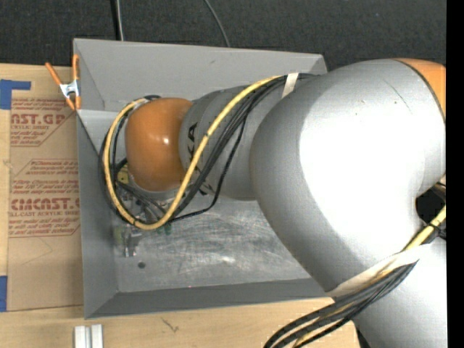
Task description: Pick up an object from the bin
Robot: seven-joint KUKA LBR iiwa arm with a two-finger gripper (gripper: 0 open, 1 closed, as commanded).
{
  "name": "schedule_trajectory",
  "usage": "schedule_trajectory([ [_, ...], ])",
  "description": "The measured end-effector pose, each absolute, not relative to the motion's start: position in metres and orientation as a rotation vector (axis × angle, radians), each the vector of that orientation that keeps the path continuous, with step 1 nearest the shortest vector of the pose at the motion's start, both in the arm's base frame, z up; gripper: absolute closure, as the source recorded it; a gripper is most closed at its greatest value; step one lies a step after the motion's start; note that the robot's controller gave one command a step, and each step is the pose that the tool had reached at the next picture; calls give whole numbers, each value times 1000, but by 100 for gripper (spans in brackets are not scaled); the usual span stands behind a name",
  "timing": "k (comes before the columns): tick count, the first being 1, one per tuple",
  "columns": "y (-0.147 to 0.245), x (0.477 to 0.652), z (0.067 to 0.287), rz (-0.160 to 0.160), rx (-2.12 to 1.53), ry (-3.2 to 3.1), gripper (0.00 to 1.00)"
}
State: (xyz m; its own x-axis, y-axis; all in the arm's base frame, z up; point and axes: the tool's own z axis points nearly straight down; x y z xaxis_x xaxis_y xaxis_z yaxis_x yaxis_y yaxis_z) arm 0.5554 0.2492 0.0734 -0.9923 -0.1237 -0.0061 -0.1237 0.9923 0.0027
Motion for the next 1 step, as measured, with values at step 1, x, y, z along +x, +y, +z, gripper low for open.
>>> schedule_trajectory([
  [1,250,557,127,5,-195,3129,100],
])
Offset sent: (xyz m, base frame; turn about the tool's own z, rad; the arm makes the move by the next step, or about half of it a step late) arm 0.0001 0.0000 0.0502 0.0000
